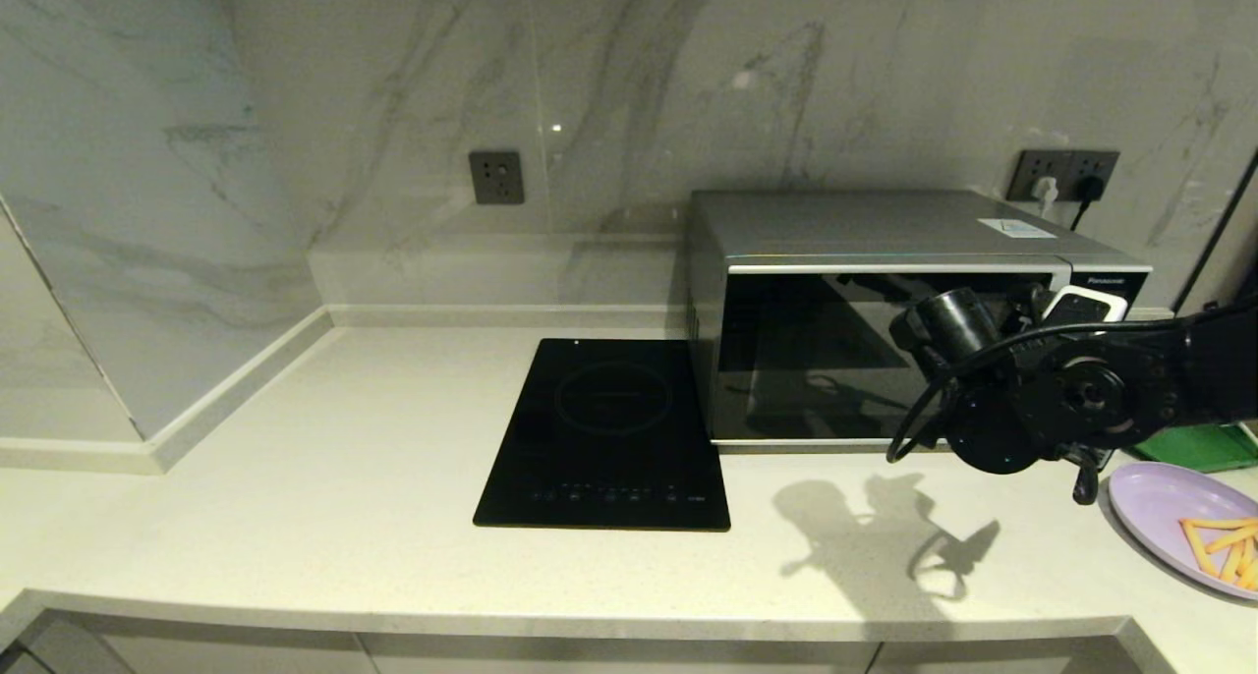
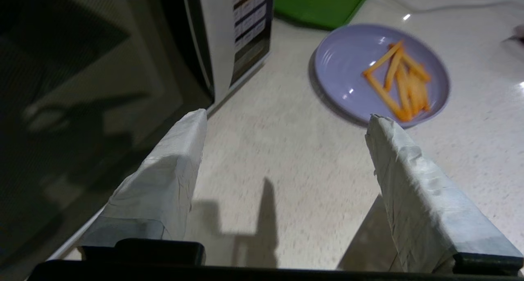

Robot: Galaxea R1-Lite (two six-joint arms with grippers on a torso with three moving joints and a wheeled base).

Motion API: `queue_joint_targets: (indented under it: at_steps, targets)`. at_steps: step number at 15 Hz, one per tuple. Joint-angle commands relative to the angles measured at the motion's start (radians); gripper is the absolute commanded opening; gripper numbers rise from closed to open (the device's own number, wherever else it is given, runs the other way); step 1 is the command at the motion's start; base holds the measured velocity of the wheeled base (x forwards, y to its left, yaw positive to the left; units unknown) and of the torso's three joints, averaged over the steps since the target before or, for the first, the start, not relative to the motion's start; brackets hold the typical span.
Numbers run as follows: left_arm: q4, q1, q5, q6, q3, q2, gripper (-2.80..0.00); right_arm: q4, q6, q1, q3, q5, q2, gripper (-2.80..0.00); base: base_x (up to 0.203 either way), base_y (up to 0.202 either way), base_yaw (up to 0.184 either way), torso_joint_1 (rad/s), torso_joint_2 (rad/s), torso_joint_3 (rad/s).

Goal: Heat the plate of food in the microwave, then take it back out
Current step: Open the microwave oven

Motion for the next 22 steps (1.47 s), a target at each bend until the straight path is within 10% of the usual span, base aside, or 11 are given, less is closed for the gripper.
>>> queue_joint_targets:
  at_steps: [1, 6, 22]
  targets:
    - [-0.001, 0.000, 0.000, -0.001, 0.000, 0.000, -2.80, -0.050, 0.012, -0.003, -0.010, -0.123, 0.078, 0.00, 0.000, 0.000, 0.000, 0.000, 0.00, 0.000]
    - [-0.001, 0.000, 0.000, -0.001, 0.000, 0.000, -2.80, -0.061, 0.038, -0.023, -0.009, -0.273, 0.102, 0.00, 0.000, 0.000, 0.000, 0.000, 0.00, 0.000]
    - [-0.001, 0.000, 0.000, -0.001, 0.000, 0.000, -2.80, -0.052, 0.156, -0.003, -0.255, -0.265, 0.316, 0.00, 0.000, 0.000, 0.000, 0.000, 0.00, 0.000]
